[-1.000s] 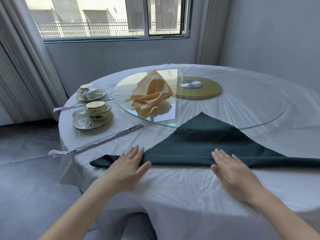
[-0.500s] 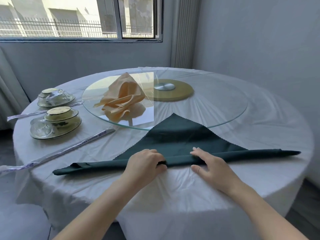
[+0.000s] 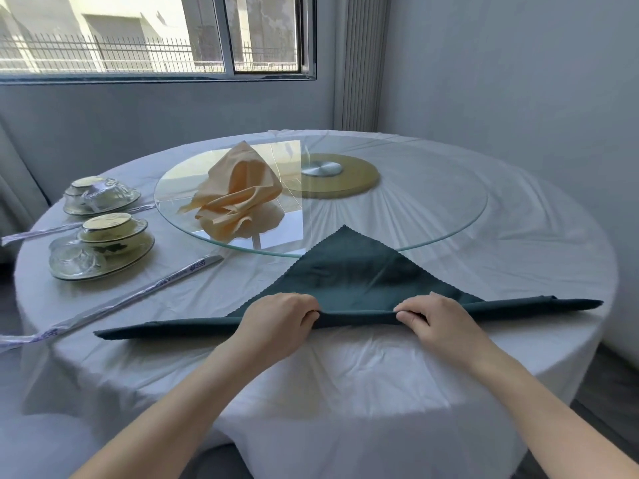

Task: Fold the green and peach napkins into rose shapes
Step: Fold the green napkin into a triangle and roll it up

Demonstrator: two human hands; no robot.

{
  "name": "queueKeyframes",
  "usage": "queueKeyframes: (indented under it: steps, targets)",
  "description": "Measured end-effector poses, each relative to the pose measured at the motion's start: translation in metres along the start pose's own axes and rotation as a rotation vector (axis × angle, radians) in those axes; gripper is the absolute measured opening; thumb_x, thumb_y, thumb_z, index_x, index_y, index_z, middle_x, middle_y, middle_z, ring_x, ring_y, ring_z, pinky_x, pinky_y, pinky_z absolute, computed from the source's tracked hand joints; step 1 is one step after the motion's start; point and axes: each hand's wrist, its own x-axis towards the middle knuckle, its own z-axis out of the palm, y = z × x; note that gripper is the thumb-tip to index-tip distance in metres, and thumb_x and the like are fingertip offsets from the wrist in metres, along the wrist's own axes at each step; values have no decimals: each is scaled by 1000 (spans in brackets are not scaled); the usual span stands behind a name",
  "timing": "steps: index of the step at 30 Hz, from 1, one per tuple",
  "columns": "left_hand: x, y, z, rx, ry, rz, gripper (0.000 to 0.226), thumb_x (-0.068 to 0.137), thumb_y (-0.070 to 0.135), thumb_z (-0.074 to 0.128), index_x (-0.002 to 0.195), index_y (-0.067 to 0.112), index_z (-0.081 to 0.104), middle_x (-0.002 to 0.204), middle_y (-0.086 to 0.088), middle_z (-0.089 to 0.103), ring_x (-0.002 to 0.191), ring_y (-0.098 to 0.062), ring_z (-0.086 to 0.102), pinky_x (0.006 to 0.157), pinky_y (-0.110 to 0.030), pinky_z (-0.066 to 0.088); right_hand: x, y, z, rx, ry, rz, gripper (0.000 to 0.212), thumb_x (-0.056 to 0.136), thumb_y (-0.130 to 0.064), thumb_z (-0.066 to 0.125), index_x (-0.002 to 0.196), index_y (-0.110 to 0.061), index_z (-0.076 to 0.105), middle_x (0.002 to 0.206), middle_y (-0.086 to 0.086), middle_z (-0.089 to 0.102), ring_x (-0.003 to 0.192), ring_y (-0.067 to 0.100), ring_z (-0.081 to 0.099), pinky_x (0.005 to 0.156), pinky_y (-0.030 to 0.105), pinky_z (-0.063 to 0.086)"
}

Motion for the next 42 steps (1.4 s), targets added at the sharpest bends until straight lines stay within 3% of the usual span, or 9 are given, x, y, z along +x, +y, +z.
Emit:
queueKeyframes:
  steps: [5, 10, 13, 16, 20, 23, 33, 37, 42]
  targets:
    - [8, 0, 3, -113, 60, -105, 30, 93, 24, 52, 122, 24, 46, 123, 12, 52, 84, -23, 57, 71, -30, 43, 12, 4, 14, -36, 202, 52, 16, 79, -16, 70, 94, -22, 69, 85, -5, 67, 84, 19, 61, 83, 37, 46]
    - [14, 14, 17, -77, 97, 60, 32, 91, 7, 44, 116, 17, 60, 122, 1, 57, 106, -26, 56, 81, -35, 46, 13, 7, 24, -51, 239, -9, 11, 77, -26, 60, 79, -24, 71, 82, -12, 69, 76, 17, 63, 78, 36, 46]
    - [20, 41, 29, -109, 40, 221, 36, 94, 21, 34, 121, 12, 56, 130, 0, 55, 118, -19, 49, 99, -33, 41, 11, 8, 28, -66, 233, 18, 23, 82, -31, 52, 82, -22, 74, 93, -9, 71, 89, 15, 64, 95, 40, 41]
    - [27, 56, 41, -34, 2, 288, 50, 86, 34, 26, 114, 10, 59, 119, -4, 62, 112, -17, 56, 94, -37, 49, 9, 8, 27, -86, 144, 70, 55, 83, -49, 28, 106, -24, 70, 120, -5, 64, 119, 10, 53, 109, 29, 18]
    - [26, 55, 53, 5, -193, 225, 79, 80, 49, -1, 149, 16, 16, 158, 3, 14, 144, -19, 13, 116, -35, 9, 3, 12, 21, -219, -121, 81, 94, 66, -77, -8, 145, -37, 22, 149, -23, 17, 142, 1, 8, 114, 28, -4]
    - [26, 54, 54, 32, -216, 225, 87, 73, 54, -9, 150, 18, 11, 159, 4, 7, 145, -18, 6, 117, -35, 4, -4, 17, 16, -308, -211, 133, 110, 49, -83, -32, 146, -42, 1, 147, -27, -5, 139, -4, -12, 113, 30, -10]
    - [26, 53, 57, 75, -259, 214, 89, 72, 63, -10, 150, 21, 2, 159, 7, -2, 146, -17, -4, 116, -35, -2, -20, 50, -8, -324, -229, 270, 103, 51, -84, -28, 144, -44, -9, 152, -22, -14, 131, -9, -21, 114, 30, -12]
    - [26, 54, 56, 103, -263, 200, 76, 87, 64, -2, 151, 23, -1, 158, 9, -6, 145, -15, -8, 118, -34, -3, -24, 57, -15, -331, -225, 337, 81, 74, -73, -7, 147, -38, -6, 154, -20, -12, 137, -5, -17, 115, 32, -11]
    - [26, 53, 59, 87, -227, 216, 104, 59, 69, -25, 150, 25, -2, 156, 13, -9, 145, -13, -9, 114, -28, -7, -30, 72, -23, -349, -209, 423, 70, 88, -65, 6, 148, -32, -5, 155, -17, -12, 141, 0, -14, 116, 33, -9]
